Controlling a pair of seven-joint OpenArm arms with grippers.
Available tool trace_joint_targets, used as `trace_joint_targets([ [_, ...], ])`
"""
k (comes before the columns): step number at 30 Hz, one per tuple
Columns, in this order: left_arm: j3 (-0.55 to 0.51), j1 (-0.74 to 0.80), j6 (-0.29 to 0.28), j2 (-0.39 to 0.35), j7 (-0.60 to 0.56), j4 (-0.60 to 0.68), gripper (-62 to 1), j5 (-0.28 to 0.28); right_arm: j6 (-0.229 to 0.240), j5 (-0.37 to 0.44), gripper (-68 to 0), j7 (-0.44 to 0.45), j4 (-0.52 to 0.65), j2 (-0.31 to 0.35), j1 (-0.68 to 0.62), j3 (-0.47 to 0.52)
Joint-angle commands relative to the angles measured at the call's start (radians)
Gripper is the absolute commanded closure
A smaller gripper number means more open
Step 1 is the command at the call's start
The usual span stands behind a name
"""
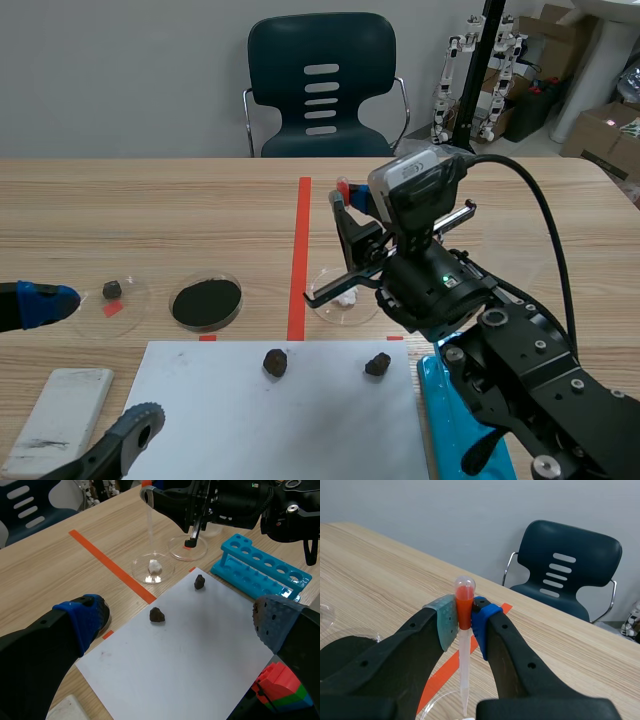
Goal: Squeeze the dropper onto the mineral
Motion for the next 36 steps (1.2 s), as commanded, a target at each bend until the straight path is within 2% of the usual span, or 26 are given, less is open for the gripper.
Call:
trace_joint_targets([
  [1, 0.003, -0.003, 0.002, 0.003, -0.017, 0.010, -62.2, -0.011, -0.001, 0.011, -7.7, 0.018, 0.011, 0.003, 0.017, 0.005],
  [18, 0.003, -0.003, 0.002, 0.003, -0.017, 0.010, -62.2, -0.011, -0.001, 0.011, -7.6, 0.006, 0.011, 0.003, 0.017, 0.005],
  [21, 0.003, -0.003, 0.002, 0.003, -0.017, 0.010, -62.2, -0.011, -0.001, 0.011, -4.8, 0.006, 0.011, 0.003, 0.017, 0.005],
  [36, 0.003, -0.003, 0.002, 0.003, -0.017, 0.010, -62.2, -0.011, -0.001, 0.011, -2.8, 0.006, 0.011, 0.003, 0.017, 0.005],
])
